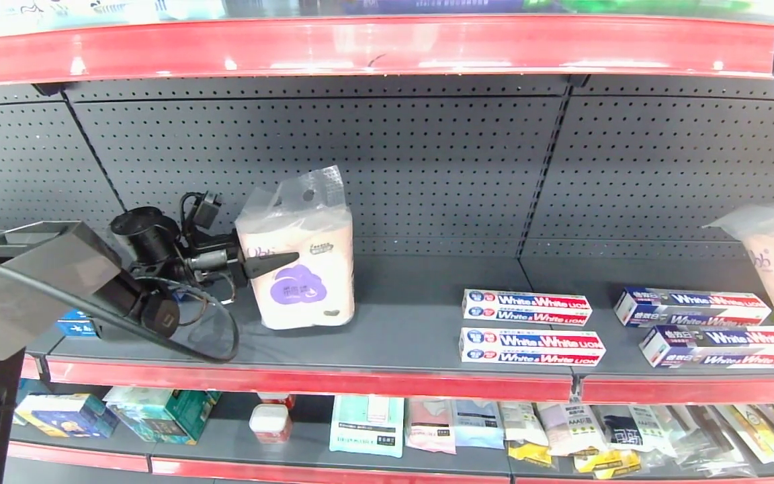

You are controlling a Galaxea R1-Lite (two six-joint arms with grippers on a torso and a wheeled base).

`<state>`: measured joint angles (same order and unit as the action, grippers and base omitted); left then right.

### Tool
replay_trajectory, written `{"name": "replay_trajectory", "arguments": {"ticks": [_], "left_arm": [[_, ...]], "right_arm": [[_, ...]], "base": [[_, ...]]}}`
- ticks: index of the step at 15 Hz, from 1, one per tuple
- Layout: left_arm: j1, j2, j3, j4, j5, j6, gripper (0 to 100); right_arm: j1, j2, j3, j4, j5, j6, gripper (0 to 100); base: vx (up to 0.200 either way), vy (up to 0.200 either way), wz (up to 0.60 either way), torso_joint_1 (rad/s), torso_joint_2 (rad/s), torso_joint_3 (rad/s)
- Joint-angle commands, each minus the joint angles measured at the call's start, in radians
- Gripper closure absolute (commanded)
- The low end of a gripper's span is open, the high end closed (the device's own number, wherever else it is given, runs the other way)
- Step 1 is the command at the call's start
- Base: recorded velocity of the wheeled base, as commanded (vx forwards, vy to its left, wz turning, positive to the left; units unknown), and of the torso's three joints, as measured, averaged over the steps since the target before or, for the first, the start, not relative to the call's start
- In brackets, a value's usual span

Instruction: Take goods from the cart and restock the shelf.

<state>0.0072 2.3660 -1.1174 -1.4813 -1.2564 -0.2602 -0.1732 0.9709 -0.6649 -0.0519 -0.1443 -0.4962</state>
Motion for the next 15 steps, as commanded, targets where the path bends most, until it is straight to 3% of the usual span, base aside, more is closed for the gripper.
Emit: {"name": "replay_trajectory", "arguments": {"ticks": [1, 2, 3, 4, 7, 11, 13, 15], "left_arm": [[0.01, -0.045, 0.071, -0.036, -0.024, -0.001, 100], [0.01, -0.045, 0.071, -0.036, -0.024, -0.001, 100], [0.03, -0.051, 0.13, -0.09, -0.08, -0.002, 100], [0.039, -0.053, 0.154, -0.09, -0.098, 0.003, 100], [0.068, -0.051, 0.173, -0.09, -0.113, 0.035, 100], [0.073, -0.03, 0.173, -0.09, -0.117, 0.041, 100], [0.071, -0.028, 0.191, -0.09, -0.129, 0.076, 100], [0.071, -0.028, 0.199, -0.09, -0.14, 0.091, 100]], "right_arm": [[0.001, 0.002, 0.001, 0.0, 0.0, -0.001, 100], [0.001, 0.002, 0.001, 0.0, 0.0, -0.001, 100], [0.001, 0.002, -0.001, 0.0, 0.0, -0.001, 100], [0.001, 0.002, -0.001, 0.0, 0.0, -0.001, 100], [0.001, 0.0, 0.001, 0.001, 0.0, -0.002, 100], [0.006, 0.0, -0.001, 0.0, 0.0, -0.005, 100], [0.004, -0.003, -0.002, 0.0, -0.001, -0.004, 100], [0.004, -0.008, -0.002, 0.0, -0.001, -0.004, 100]], "base": [[0.0, 0.0, 0.0, 0.0, 0.0, 0.0], [0.0, 0.0, 0.0, 0.0, 0.0, 0.0], [0.0, 0.0, 0.0, 0.0, 0.0, 0.0], [0.0, 0.0, 0.0, 0.0, 0.0, 0.0], [0.0, 0.0, 0.0, 0.0, 0.0, 0.0], [0.0, 0.0, 0.0, 0.0, 0.0, 0.0], [0.0, 0.0, 0.0, 0.0, 0.0, 0.0], [0.0, 0.0, 0.0, 0.0, 0.0, 0.0]]}}
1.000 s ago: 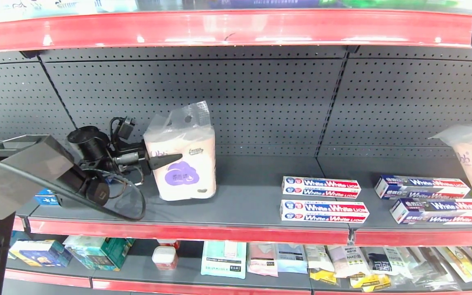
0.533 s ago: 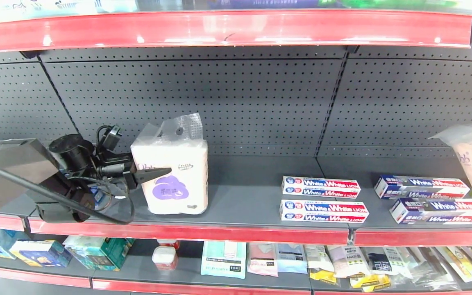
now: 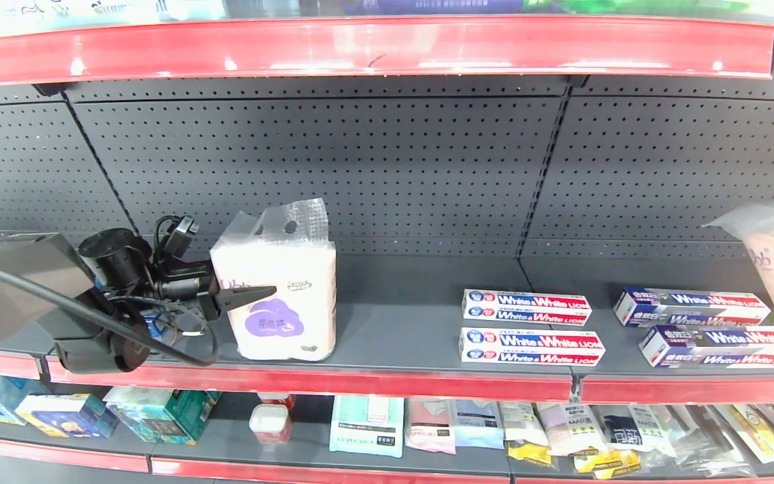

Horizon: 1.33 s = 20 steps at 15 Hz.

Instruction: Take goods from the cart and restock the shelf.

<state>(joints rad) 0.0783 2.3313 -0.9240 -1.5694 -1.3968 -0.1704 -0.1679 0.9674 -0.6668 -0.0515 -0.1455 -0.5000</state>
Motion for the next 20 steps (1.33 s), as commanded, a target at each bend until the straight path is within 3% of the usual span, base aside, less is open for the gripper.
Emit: {"name": "replay_trajectory", "arguments": {"ticks": [1, 5, 11, 16, 20], "left_arm": [[0.0, 0.007, 0.008, -0.001, 0.001, 0.008, 100], [0.005, 0.025, 0.021, -0.001, 0.001, 0.057, 100], [0.011, 0.022, 0.045, -0.001, 0.012, 0.074, 100], [0.031, 0.019, 0.082, -0.001, 0.024, 0.114, 100], [0.037, 0.017, 0.088, -0.001, 0.022, 0.117, 100]], "right_arm": [[-0.001, -0.004, -0.002, 0.001, 0.0, 0.0, 100], [-0.002, -0.006, 0.0, -0.001, 0.0, 0.0, 100], [-0.002, -0.007, -0.004, -0.001, 0.0, 0.0, 100], [-0.004, -0.007, -0.004, -0.001, 0.0, 0.0, 100], [-0.004, -0.006, -0.004, 0.001, 0.0, 0.0, 100]], "base": [[0.0, 0.0, 0.0, 0.0, 0.0, 0.0], [0.0, 0.0, 0.0, 0.0, 0.0, 0.0], [0.0, 0.0, 0.0, 0.0, 0.0, 0.0], [0.0, 0.0, 0.0, 0.0, 0.0, 0.0], [0.0, 0.0, 0.0, 0.0, 0.0, 0.0]]}}
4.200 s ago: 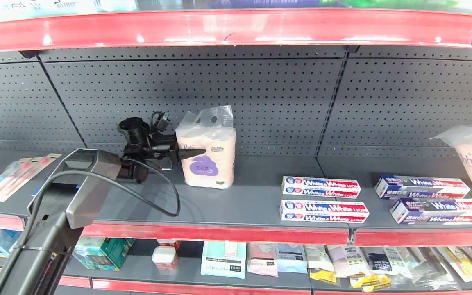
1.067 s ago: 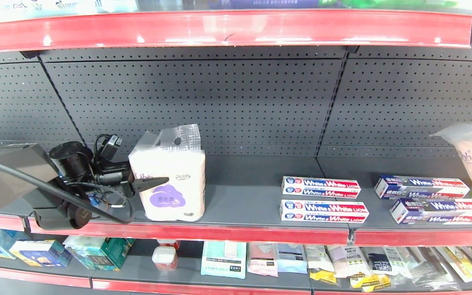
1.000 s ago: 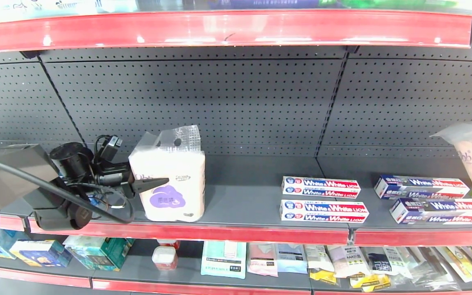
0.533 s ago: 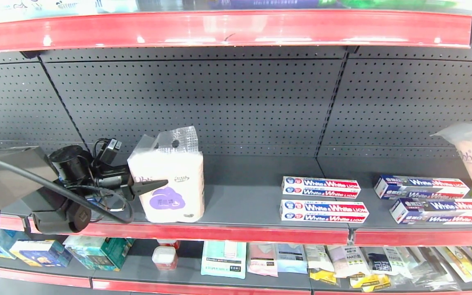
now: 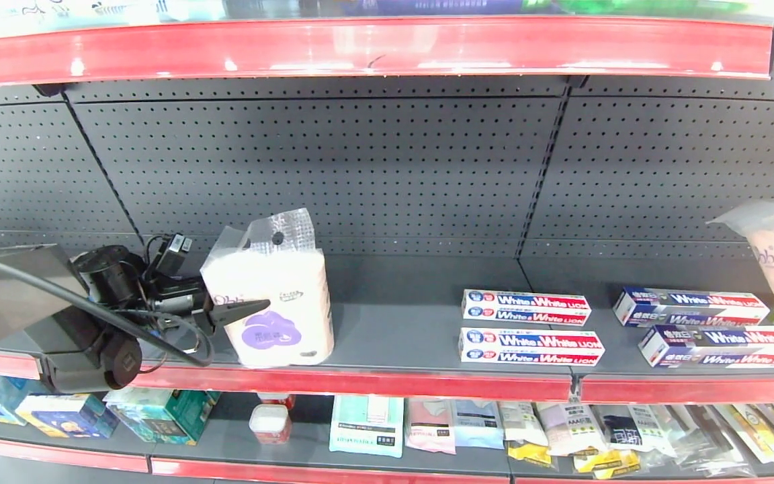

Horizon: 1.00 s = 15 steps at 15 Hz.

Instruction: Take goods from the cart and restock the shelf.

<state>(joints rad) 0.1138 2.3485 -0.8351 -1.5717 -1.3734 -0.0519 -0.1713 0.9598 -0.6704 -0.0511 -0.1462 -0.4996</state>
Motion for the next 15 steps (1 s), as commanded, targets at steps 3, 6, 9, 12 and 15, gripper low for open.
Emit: {"name": "replay_trajectory", "arguments": {"ticks": [3, 6, 9, 12, 15], "left_arm": [[0.001, 0.0, -0.002, 0.001, -0.015, -0.003, 100], [0.0, 0.002, -0.004, 0.001, -0.044, -0.008, 100], [-0.002, 0.002, -0.006, 0.001, -0.056, -0.016, 100], [-0.002, 0.0, -0.007, 0.001, -0.085, -0.025, 100], [-0.002, 0.0, -0.01, 0.001, -0.116, -0.022, 100]], "right_arm": [[-0.001, 0.002, 0.0, -0.001, 0.0, -0.001, 100], [-0.001, 0.0, 0.0, -0.001, -0.001, -0.002, 100], [-0.001, 0.0, -0.001, -0.001, -0.001, -0.002, 100], [-0.001, 0.002, -0.003, 0.0, -0.001, -0.005, 100], [-0.001, 0.0, -0.003, 0.0, -0.001, -0.005, 100]], "base": [[0.0, 0.0, 0.0, 0.0, 0.0, 0.0], [0.0, 0.0, 0.0, 0.0, 0.0, 0.0], [0.0, 0.0, 0.0, 0.0, 0.0, 0.0], [0.0, 0.0, 0.0, 0.0, 0.0, 0.0], [0.0, 0.0, 0.0, 0.0, 0.0, 0.0]]}}
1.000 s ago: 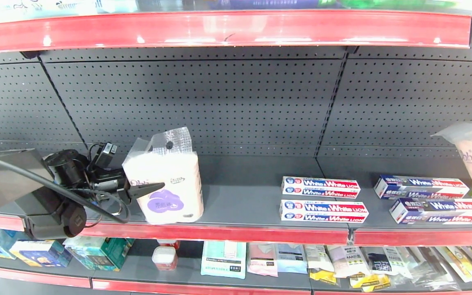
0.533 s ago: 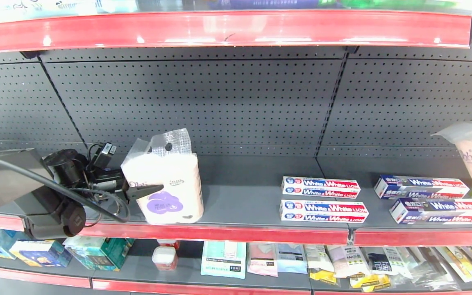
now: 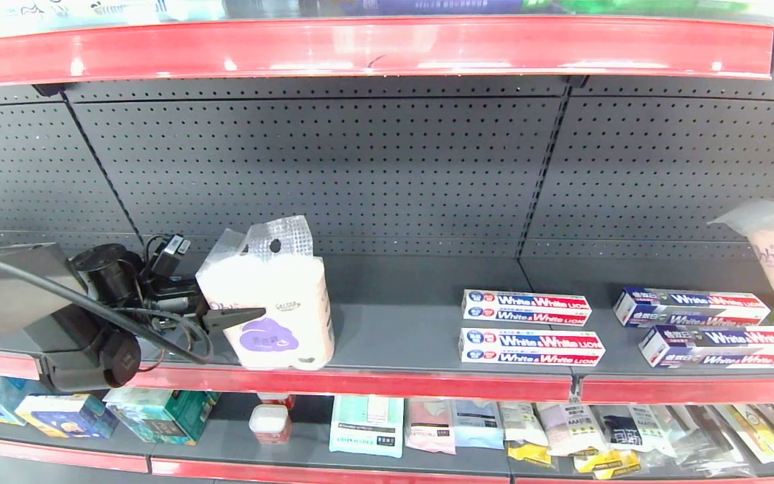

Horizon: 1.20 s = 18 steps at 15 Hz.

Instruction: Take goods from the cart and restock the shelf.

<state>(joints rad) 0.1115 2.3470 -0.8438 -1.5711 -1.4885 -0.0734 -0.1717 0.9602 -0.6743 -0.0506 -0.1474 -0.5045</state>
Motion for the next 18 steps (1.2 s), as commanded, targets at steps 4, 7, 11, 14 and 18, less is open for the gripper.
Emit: {"name": "replay_trajectory", "arguments": {"ticks": [4, 7, 11, 14, 18], "left_arm": [[0.0, 0.0, -0.006, 0.0, -0.01, 0.001, 100], [0.002, 0.002, -0.018, 0.0, -0.042, 0.001, 100], [0.002, 0.002, -0.015, 0.0, -0.042, 0.004, 100], [0.007, -0.002, -0.012, 0.0, -0.041, 0.026, 100], [0.005, -0.005, -0.011, 0.0, -0.041, 0.021, 100]], "right_arm": [[0.0, -0.006, 0.001, 0.0, -0.001, 0.0, 100], [0.0, -0.014, 0.002, 0.0, -0.001, -0.002, 100], [0.0, -0.02, 0.004, 0.0, -0.003, -0.002, 100], [0.0, -0.029, 0.007, 0.0, -0.004, -0.002, 100], [0.0, -0.029, 0.004, 0.0, -0.006, -0.002, 100]], "base": [[0.0, 0.0, 0.0, 0.0, 0.0, 0.0], [0.0, 0.0, 0.0, 0.0, 0.0, 0.0], [0.0, 0.0, 0.0, 0.0, 0.0, 0.0], [0.0, 0.0, 0.0, 0.0, 0.0, 0.0], [0.0, 0.0, 0.0, 0.0, 0.0, 0.0]]}}
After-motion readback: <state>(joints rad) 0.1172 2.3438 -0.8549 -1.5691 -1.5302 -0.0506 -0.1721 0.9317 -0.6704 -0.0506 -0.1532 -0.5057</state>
